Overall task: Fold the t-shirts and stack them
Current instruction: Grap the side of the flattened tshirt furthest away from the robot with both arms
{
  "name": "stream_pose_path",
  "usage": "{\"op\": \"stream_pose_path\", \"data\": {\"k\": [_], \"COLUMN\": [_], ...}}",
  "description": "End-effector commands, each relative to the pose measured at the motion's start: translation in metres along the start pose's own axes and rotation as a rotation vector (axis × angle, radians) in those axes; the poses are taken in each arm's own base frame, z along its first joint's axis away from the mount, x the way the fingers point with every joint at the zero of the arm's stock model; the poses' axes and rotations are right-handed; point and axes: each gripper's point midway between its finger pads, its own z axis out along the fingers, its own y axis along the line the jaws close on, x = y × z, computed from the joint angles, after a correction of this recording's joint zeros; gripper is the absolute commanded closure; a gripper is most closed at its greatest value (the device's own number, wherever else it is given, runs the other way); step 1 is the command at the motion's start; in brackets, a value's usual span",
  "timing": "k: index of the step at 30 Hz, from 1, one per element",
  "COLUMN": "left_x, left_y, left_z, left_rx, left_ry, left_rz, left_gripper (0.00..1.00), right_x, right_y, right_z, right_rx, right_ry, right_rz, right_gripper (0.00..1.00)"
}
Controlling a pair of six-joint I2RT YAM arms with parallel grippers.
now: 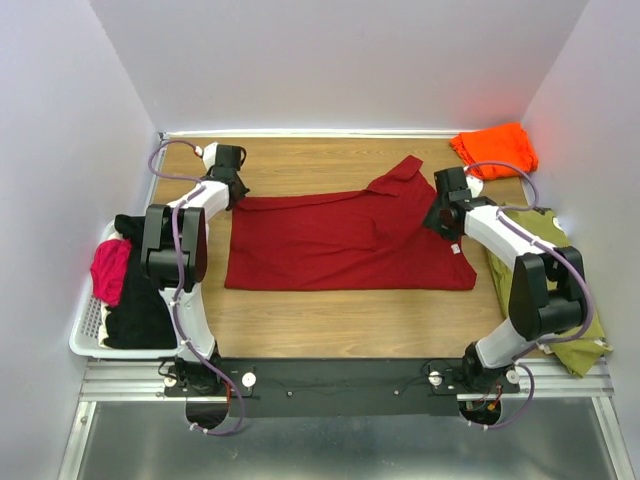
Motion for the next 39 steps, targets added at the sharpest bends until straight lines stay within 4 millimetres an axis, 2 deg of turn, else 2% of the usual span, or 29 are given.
{"op": "stream_pose_path", "data": {"k": [1, 5, 9, 10, 13, 14, 16, 17, 18, 20, 21, 23, 24, 26, 32, 35, 39], "left_x": [-0.045, -0.054, -0.055, -0.054, -0.049, -0.048, -0.045, -0.044, -0.043, -0.040, -0.040, -0.039, -0.039, -0.038, -0.036, -0.036, -0.034], "left_y": [-0.011, -0.015, -0.018, -0.018, -0.017, -0.018, -0.016, -0.016, -0.015, -0.014, -0.013, -0.013, -0.014, -0.013, -0.014, -0.013, -0.013], "left_z": [-0.035, -0.045, -0.049, -0.048, -0.047, -0.047, -0.045, -0.044, -0.044, -0.042, -0.042, -0.041, -0.040, -0.039, -0.037, -0.037, -0.036], "left_rx": [0.037, 0.064, 0.072, 0.071, 0.070, 0.074, 0.069, 0.069, 0.066, 0.063, 0.063, 0.063, 0.063, 0.060, 0.065, 0.064, 0.062], "left_ry": [-0.125, -0.150, -0.154, -0.153, -0.138, -0.136, -0.128, -0.127, -0.125, -0.118, -0.118, -0.115, -0.116, -0.115, -0.110, -0.111, -0.108], "left_rz": [-0.030, -0.038, -0.037, -0.035, -0.029, -0.029, -0.026, -0.029, -0.028, -0.027, -0.026, -0.025, -0.022, -0.021, -0.013, -0.011, -0.010], "left_gripper": [1.00, 1.00, 1.00, 1.00, 1.00, 1.00, 1.00, 1.00, 1.00, 1.00, 1.00, 1.00, 1.00, 1.00, 1.00, 1.00, 1.00], "right_x": [-0.025, -0.054, -0.087, -0.098, -0.115, -0.120, -0.126, -0.122, -0.135, -0.144, -0.151, -0.159, -0.157, -0.177, -0.196, -0.198, -0.187], "right_y": [0.020, 0.036, 0.057, 0.065, 0.080, 0.089, 0.100, 0.102, 0.111, 0.117, 0.123, 0.125, 0.125, 0.132, 0.133, 0.130, 0.123], "right_z": [0.000, 0.001, 0.014, 0.021, 0.037, 0.052, 0.068, 0.086, 0.090, 0.102, 0.116, 0.127, 0.140, 0.142, 0.166, 0.174, 0.184], "right_rx": [-0.033, -0.045, -0.051, -0.053, -0.053, -0.053, -0.065, -0.049, -0.054, -0.046, -0.039, -0.028, -0.017, -0.014, 0.004, 0.003, 0.010], "right_ry": [-0.049, -0.105, -0.179, -0.198, -0.236, -0.239, -0.246, -0.229, -0.260, -0.278, -0.291, -0.306, -0.304, -0.352, -0.395, -0.391, -0.359], "right_rz": [-0.005, -0.003, -0.018, -0.018, -0.039, -0.044, -0.063, -0.075, -0.074, -0.074, -0.080, -0.078, -0.086, -0.075, -0.078, -0.074, -0.067], "right_gripper": [0.43, 0.43, 0.44, 0.44, 0.46, 0.46, 0.47, 0.47, 0.47, 0.48, 0.48, 0.48, 0.48, 0.48, 0.48, 0.48, 0.48]}}
